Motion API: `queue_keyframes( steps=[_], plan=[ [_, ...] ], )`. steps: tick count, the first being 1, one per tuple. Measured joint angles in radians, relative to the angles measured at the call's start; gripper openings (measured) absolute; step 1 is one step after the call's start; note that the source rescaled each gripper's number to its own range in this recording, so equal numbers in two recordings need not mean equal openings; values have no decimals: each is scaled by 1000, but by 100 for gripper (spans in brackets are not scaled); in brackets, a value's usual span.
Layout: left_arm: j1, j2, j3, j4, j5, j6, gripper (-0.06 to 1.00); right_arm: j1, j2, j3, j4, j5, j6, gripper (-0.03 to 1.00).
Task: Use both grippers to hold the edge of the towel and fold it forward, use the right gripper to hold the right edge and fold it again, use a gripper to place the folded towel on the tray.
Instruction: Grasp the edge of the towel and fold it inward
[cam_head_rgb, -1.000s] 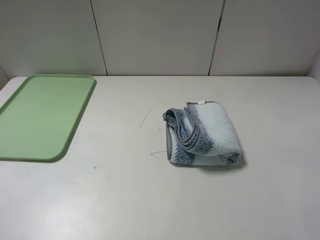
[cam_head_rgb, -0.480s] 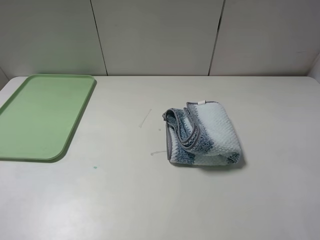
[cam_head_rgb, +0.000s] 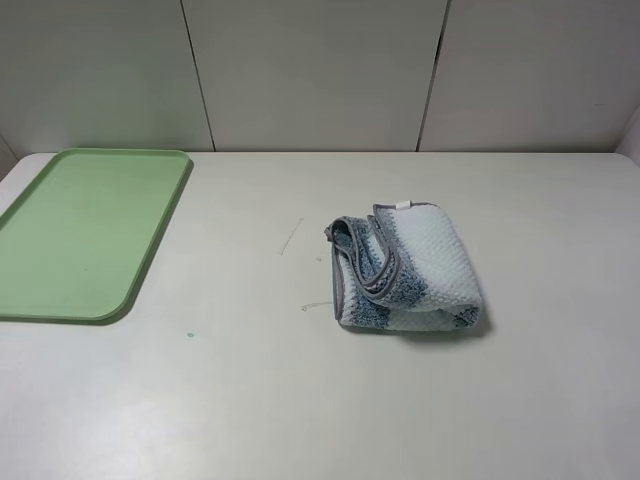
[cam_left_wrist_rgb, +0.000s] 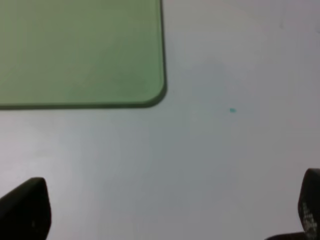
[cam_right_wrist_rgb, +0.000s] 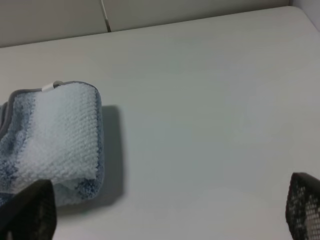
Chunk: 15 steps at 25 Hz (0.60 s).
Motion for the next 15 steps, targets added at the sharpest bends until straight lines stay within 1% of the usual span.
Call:
queue_keyframes(
  steps=[4,7,12,15],
  plan=[
    [0,192,-76,-29,-19,22,100,0,0,0,0,0,0,100],
    [-17,335,-114,-53,-69,25,100,0,0,0,0,0,0,100],
    [-77,545,-151,-107,-168,25,100,0,-1,0,0,0,0,100],
    [-136,667,-171,-142,-239,25,100,0,-1,0,0,0,0,100]
  ],
)
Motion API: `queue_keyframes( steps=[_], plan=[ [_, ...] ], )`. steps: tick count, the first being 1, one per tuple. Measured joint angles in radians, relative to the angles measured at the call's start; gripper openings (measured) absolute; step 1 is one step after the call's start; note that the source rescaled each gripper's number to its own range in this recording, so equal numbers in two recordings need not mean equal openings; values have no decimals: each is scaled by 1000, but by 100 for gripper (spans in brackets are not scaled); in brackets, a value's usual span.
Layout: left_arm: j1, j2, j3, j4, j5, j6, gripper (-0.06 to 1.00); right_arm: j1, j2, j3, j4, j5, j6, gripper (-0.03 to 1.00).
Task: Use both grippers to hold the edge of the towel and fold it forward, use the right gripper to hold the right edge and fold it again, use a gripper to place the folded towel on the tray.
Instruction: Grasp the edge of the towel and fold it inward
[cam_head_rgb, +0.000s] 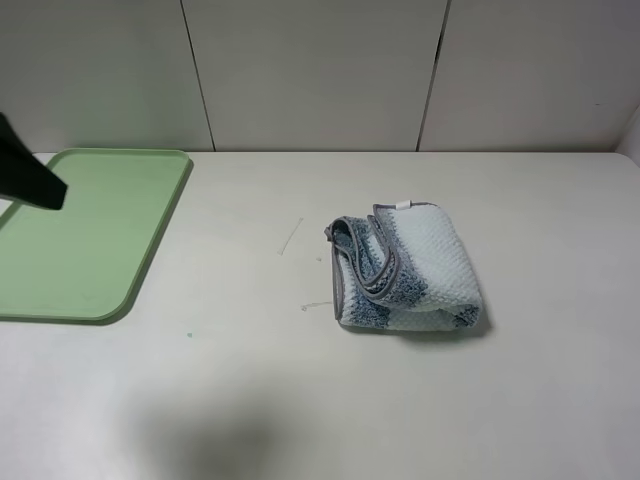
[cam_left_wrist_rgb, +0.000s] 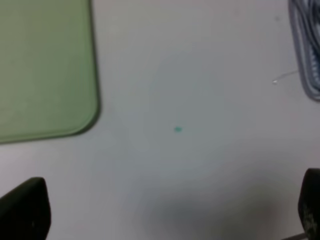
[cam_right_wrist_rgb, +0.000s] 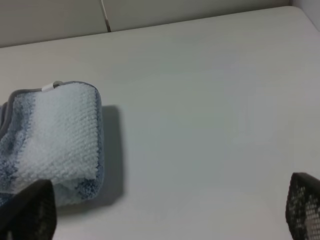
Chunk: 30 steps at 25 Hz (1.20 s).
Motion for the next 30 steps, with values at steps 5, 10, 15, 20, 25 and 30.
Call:
queue_keyframes(
  steps=[5,10,15,20,25,30],
  plan=[
    [-127,192,-41,-35,-131,-44,100,0,0,0,0,0,0,100],
    [-263,374,-122,-39,-224,-138,100,0,0,0,0,0,0,100],
    [-370,552,-242,-40,-265,-213,100,0,0,0,-1,0,0,100],
    [-452,713,-364,-43,-285,-283,100,0,0,0,0,0,0,100],
    [-505,835,-462,-42,-295,-361,100,0,0,0,0,-1,0,100],
    [-543,951,-565,-42,-297,-426,100,0,0,0,0,-1,0,100]
  ],
)
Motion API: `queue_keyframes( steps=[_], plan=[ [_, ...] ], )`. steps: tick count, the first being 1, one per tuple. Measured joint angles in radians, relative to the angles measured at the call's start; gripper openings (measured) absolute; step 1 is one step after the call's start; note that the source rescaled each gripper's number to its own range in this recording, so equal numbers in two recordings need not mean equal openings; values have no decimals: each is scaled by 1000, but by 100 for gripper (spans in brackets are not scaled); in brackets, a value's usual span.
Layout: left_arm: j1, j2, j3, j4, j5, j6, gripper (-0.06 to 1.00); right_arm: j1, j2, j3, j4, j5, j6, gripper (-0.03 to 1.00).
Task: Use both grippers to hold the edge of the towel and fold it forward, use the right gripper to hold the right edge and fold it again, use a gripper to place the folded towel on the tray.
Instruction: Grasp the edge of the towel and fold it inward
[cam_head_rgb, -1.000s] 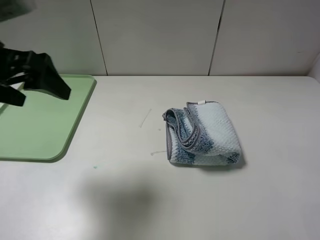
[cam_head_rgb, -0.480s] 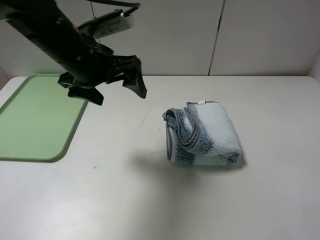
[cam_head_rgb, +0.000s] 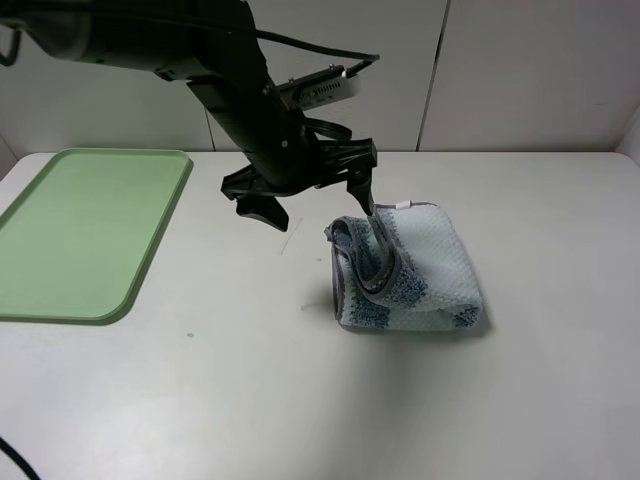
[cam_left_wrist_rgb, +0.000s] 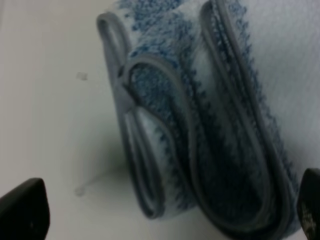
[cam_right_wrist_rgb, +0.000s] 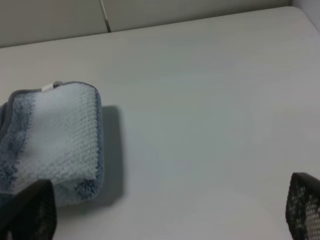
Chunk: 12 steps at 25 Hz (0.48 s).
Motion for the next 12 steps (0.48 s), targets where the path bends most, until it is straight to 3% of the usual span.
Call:
queue_keyframes(
  steps=[12],
  plan=[
    [-46,219,-231,-1,53,-101,100,0,0,0,-8,0,0,100]
  ],
)
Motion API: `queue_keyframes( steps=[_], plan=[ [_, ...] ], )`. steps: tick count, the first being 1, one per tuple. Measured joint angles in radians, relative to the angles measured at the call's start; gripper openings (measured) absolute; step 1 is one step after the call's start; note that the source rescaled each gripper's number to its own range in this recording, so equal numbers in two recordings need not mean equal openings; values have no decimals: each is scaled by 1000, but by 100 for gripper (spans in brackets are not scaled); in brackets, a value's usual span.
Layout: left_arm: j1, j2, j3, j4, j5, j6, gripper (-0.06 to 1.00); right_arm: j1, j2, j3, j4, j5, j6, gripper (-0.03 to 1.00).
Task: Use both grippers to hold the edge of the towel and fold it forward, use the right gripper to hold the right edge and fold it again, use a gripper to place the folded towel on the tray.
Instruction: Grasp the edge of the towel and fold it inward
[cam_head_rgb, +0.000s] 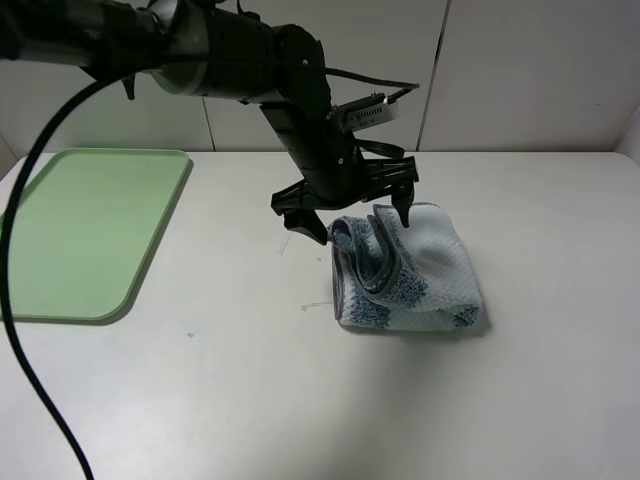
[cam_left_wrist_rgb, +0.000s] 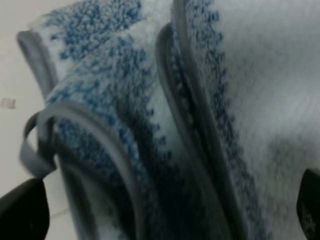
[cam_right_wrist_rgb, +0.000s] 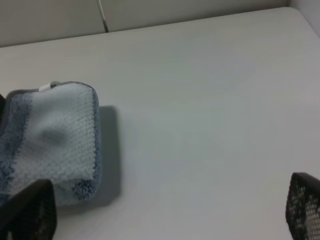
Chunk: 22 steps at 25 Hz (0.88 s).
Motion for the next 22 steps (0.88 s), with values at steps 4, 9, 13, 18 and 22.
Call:
queue_keyframes(
  steps=[4,9,13,18,22],
  plan=[
    [-8,50,-51,1,23,-23,100,0,0,0,-2,1,0,100],
    [-15,81,-71,28,66,-60,100,0,0,0,-3,1,0,100],
    [-15,94,-76,57,106,-76,100,0,0,0,-3,1,0,100],
    [-15,110,-77,68,112,-78,100,0,0,0,-3,1,0,100],
    [-15,126,-77,69,110,-78,100,0,0,0,-3,1,0,100]
  ],
)
